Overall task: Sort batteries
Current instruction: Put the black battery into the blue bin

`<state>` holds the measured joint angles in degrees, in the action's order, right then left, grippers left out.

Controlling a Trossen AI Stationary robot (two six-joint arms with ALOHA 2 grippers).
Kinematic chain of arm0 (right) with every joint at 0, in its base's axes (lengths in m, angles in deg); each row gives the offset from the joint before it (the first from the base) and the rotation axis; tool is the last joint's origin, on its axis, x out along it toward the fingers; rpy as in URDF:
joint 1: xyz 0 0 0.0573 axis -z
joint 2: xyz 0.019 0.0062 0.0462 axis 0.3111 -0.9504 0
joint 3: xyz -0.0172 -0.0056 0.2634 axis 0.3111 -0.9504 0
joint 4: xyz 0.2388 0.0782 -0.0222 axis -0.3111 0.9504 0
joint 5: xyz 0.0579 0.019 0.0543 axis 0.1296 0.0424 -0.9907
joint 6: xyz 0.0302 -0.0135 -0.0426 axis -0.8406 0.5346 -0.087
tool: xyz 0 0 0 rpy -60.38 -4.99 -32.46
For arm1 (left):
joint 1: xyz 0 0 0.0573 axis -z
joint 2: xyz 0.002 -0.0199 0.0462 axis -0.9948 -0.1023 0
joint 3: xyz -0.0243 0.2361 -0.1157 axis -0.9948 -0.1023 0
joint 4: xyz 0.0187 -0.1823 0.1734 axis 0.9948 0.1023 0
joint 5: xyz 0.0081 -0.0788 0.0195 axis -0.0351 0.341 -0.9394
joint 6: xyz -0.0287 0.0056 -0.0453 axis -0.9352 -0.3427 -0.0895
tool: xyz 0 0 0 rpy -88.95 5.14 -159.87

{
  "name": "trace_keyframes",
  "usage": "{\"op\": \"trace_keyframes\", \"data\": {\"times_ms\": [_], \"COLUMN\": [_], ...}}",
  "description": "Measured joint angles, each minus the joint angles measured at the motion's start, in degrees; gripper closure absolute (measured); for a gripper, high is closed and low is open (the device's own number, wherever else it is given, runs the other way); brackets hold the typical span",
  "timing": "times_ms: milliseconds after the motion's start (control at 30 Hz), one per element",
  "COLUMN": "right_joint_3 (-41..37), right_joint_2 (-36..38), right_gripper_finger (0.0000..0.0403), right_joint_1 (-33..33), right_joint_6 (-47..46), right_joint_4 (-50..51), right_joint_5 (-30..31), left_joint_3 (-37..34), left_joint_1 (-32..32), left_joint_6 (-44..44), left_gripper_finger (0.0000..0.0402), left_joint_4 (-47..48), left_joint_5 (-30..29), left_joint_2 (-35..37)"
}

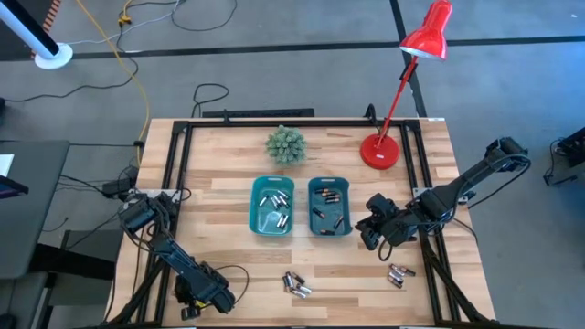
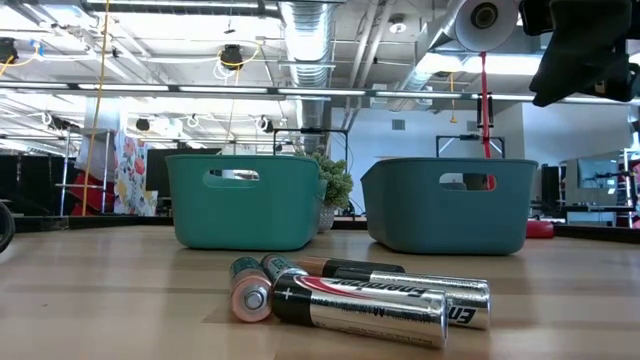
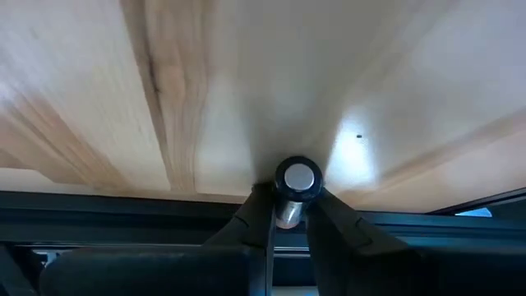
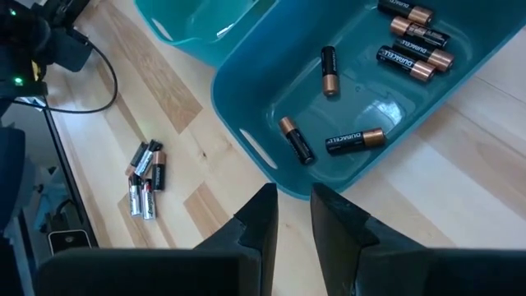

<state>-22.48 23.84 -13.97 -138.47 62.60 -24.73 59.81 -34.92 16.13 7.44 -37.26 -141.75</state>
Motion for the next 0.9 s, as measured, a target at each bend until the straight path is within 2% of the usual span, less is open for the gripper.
{"op": "trace_keyframes", "data": {"times_ms": [233,333,700,900], "right_joint_3": [0.0,0.0,0.0,0.0], "right_joint_2": [-0.01,0.0,-0.02,-0.02], "right_gripper_finger": [0.031,0.031,0.031,0.031], "right_joint_1": [0.0,0.0,0.0,0.0], "right_joint_6": [0.54,0.58,3.64,4.3], "right_joint_4": [0.0,0.02,0.03,0.02], "right_joint_5": [-0.01,0.0,0.01,0.01], "left_joint_3": [0.02,-0.11,0.37,0.44], "left_joint_1": [0.07,-0.28,-6.74,-11.63], "left_joint_6": [-1.76,-4.6,-18.9,-20.58], "left_gripper_finger": [0.0362,0.0362,0.0362,0.0362], "left_joint_4": [0.06,0.52,-0.2,-7.52], "left_joint_5": [-2.18,-5.7,-25.4,-43.37], "left_joint_2": [0.8,2.92,15.56,23.09]}}
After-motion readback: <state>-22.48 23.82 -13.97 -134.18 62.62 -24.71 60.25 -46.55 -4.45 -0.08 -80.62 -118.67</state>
